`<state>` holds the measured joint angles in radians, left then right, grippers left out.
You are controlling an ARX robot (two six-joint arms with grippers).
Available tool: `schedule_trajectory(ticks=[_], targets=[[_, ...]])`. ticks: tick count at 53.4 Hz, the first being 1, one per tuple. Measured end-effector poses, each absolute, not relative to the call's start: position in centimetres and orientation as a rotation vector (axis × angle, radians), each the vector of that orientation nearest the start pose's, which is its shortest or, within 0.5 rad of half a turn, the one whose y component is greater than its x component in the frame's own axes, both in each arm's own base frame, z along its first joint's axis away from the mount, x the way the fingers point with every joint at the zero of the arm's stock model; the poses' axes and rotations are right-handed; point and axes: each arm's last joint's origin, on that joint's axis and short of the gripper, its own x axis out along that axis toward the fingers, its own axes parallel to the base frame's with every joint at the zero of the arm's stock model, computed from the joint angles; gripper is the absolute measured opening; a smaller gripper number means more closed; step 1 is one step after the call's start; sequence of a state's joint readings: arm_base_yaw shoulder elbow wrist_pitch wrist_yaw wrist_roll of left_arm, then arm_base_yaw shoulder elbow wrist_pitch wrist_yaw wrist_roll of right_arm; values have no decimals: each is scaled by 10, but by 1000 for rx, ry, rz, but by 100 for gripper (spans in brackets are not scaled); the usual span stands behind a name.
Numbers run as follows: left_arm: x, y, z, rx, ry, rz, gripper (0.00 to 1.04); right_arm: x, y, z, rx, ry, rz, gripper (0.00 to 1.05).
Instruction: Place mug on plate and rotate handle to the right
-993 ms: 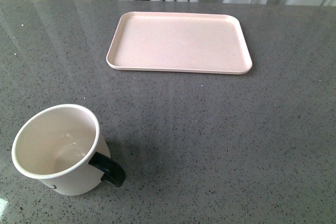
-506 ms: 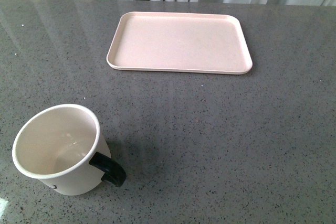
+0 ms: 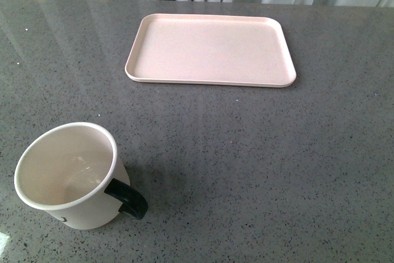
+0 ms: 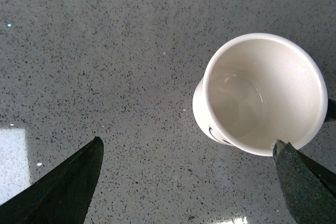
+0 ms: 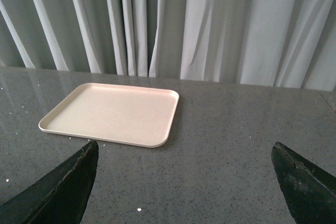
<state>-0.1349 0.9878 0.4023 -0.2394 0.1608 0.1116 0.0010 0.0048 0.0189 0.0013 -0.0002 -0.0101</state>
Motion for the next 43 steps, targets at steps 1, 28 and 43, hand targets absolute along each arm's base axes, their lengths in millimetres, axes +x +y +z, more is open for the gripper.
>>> schedule_trajectory(ticks=[1, 28, 43], targets=[[177, -29, 167, 95, 816, -327, 96, 97, 0, 170, -10, -15, 1, 96], [210, -44, 155, 64, 863, -344, 96, 97, 0, 170, -10, -15, 1, 96], [227, -51, 142, 75, 918, -338, 96, 97, 0, 170, -10, -15, 1, 96]])
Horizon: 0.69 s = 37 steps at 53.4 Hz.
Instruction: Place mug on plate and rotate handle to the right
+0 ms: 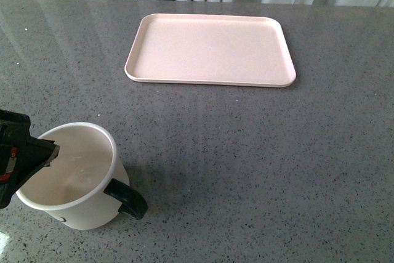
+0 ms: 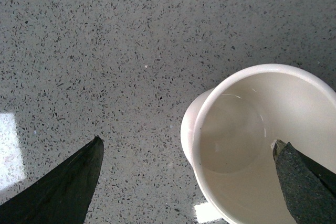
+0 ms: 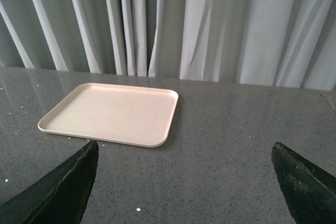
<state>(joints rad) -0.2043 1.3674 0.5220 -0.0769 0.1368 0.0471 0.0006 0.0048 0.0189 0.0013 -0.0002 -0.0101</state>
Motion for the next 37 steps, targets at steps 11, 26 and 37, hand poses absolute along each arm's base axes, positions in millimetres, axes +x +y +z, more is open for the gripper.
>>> schedule_trajectory(ticks=[11, 26, 37], targets=[[235, -52, 135, 79, 942, -326, 96, 97, 0, 170, -10, -15, 1, 96], [243, -53, 131, 90, 956, -308, 96, 97, 0, 170, -10, -15, 1, 96], [244, -54, 122, 97, 988, -308, 96, 97, 0, 170, -10, -15, 1, 96]])
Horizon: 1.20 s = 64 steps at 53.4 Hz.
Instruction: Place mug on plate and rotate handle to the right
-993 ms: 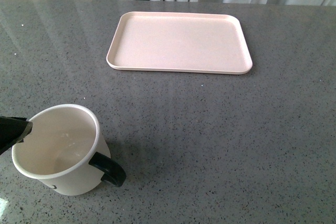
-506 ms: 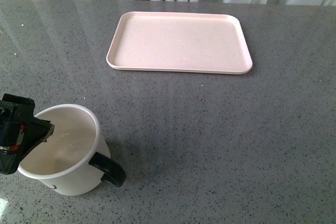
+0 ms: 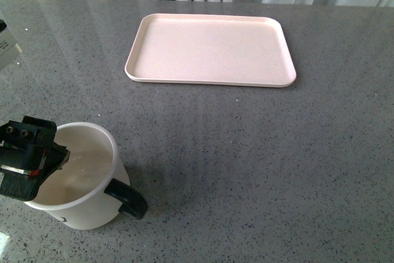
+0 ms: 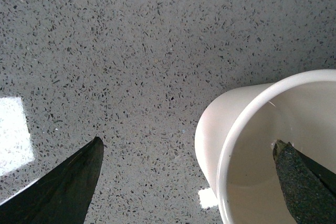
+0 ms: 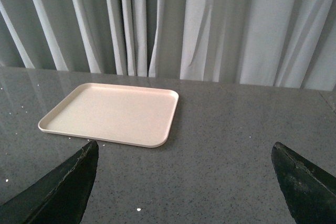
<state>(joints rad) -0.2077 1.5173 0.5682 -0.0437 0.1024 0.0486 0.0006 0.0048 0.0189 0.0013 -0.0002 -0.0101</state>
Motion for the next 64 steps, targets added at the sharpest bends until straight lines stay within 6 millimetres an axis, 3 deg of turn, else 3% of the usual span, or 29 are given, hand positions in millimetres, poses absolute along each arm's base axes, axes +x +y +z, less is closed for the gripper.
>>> schedule_trajectory(ticks=[13, 21, 35, 45, 58, 64], targets=[[247, -58, 116, 117, 1009, -310, 95, 97, 0, 170, -10, -15, 1, 96], [247, -60, 115, 132, 1012, -310, 67, 97, 0, 170, -10, -15, 1, 96], [248, -61, 116, 137, 1006, -312, 34, 97, 0, 170, -10, -15, 1, 96], [246, -65, 121, 131, 1022, -323, 2, 97, 0, 170, -10, -15, 1, 96], [255, -88, 149, 128, 969, -374, 2, 97, 0, 170, -10, -15, 1, 96], [268, -107, 164, 133, 934, -410, 2, 97, 0, 170, -10, -15, 1, 96]])
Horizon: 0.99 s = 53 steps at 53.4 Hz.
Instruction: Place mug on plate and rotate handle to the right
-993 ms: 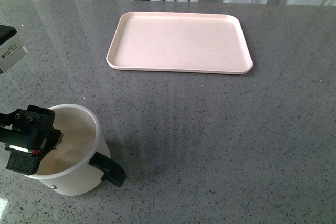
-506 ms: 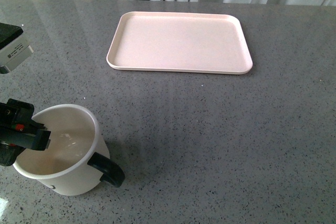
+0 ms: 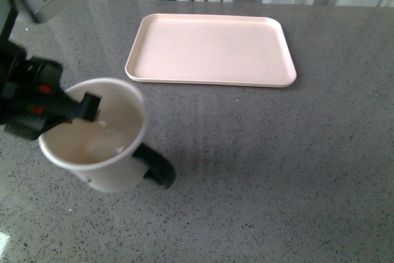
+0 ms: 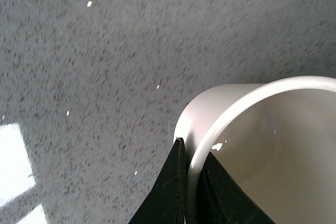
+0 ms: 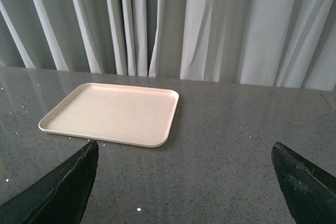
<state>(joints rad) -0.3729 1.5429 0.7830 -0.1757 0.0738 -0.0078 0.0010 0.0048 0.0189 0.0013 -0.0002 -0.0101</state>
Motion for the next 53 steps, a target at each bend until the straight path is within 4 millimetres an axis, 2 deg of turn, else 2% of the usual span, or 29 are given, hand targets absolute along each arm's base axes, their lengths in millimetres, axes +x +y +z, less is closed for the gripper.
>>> schedule_trajectory(ticks=[7, 17, 25, 32, 41, 53], targets=[[283, -125, 173, 133, 922, -428, 2, 97, 0, 170, -10, -15, 1, 96], [325, -166, 184, 124, 914, -452, 2, 97, 0, 170, -10, -15, 1, 96], [347, -183, 187, 127, 917, -460, 2, 97, 0, 170, -10, -15, 1, 96], [376, -198, 188, 128, 922, -451, 2, 97, 0, 170, -10, -15, 1, 96], [404, -206, 187, 124, 929, -429, 2, 97, 0, 170, -10, -15, 1, 96], [435, -206, 178, 116, 950, -397, 2, 97, 0, 170, -10, -15, 1, 96]])
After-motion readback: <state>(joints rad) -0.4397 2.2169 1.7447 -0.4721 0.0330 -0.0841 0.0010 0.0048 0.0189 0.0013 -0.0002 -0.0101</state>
